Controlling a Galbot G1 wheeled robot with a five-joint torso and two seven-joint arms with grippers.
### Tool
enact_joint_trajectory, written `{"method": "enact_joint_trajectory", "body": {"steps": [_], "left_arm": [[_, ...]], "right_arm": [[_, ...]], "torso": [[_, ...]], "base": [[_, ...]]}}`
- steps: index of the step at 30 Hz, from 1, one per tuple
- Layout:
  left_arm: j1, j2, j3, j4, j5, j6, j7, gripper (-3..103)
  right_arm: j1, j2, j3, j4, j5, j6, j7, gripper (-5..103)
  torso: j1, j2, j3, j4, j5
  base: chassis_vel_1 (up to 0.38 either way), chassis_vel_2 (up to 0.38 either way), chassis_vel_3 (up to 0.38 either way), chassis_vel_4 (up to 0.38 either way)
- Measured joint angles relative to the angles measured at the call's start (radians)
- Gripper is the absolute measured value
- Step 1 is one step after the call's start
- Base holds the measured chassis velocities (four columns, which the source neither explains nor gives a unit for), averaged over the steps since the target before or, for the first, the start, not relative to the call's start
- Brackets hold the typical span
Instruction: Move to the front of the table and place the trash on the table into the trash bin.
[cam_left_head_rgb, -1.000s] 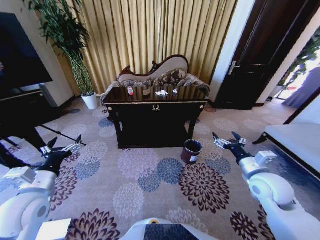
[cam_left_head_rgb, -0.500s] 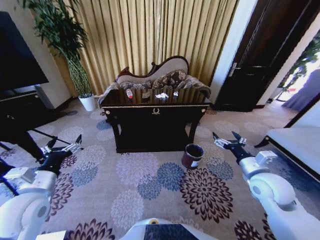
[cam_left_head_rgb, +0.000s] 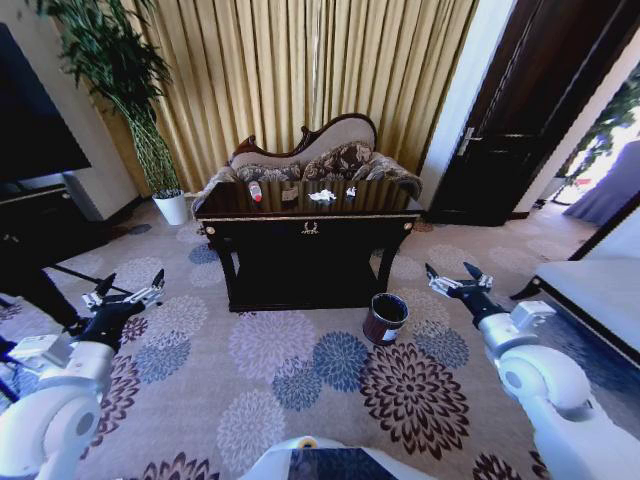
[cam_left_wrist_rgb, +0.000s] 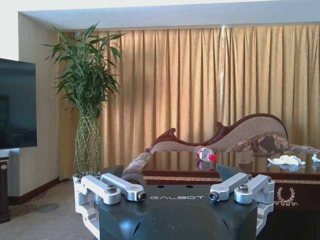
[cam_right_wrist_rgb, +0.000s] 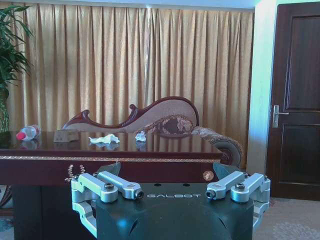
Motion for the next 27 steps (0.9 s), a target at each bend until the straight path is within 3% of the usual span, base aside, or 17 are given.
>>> {"method": "enact_joint_trajectory", "body": {"steps": [27], "left_arm": [[0.011, -0.011, 0.000, 0.004, 0.008, -0.023, 0.012, 100]], "right_arm": [[0.004, 0.000, -0.004, -0.013, -0.016, 0.001, -0.025, 100]], "torso": [[0.000, 0.000, 0.000, 0.0000, 0.0000]], "base": [[-0.063, 0.038, 0.063, -0.031]]}}
